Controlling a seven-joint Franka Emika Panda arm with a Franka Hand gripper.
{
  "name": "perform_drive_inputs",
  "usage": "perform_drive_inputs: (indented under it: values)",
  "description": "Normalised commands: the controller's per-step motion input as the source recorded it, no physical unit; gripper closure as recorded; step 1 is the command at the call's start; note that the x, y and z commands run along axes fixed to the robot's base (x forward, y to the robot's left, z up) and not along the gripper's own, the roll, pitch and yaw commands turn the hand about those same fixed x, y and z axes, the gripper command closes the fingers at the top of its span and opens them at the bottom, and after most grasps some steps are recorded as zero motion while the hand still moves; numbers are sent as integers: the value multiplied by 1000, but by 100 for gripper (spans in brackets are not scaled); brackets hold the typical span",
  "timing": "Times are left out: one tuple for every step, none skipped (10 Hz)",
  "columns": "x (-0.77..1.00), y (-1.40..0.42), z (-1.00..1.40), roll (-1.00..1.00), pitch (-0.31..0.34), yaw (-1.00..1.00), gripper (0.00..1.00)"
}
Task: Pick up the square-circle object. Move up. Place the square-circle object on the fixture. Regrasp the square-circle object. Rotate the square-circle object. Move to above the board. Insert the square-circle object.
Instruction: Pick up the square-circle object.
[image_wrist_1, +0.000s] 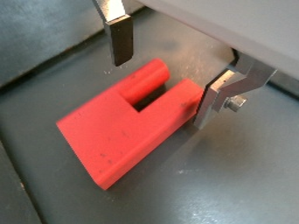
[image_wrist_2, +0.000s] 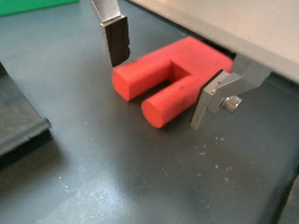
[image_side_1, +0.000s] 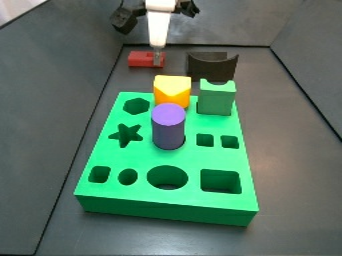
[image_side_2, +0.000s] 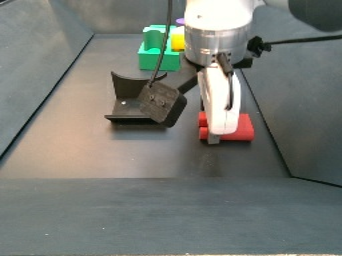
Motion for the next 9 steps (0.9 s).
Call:
perform_drive_inputs:
  values:
    - [-94, 40, -309, -334, -61, -74, 0]
    - [-43, 57, -329, -361, -49, -120, 0]
    - [-103, 0, -303, -339, -64, -17, 0]
    - [-240, 0, -100, -223, -139, 0, 0]
    - [0, 0, 0, 0, 10, 0, 0]
    - [0, 0, 0, 0, 0, 0, 0]
    - [0, 0, 0, 0, 0, 0, 100]
    - [0, 0, 0, 0, 0, 0, 100]
    - [0, 0, 0, 0, 0, 0, 100]
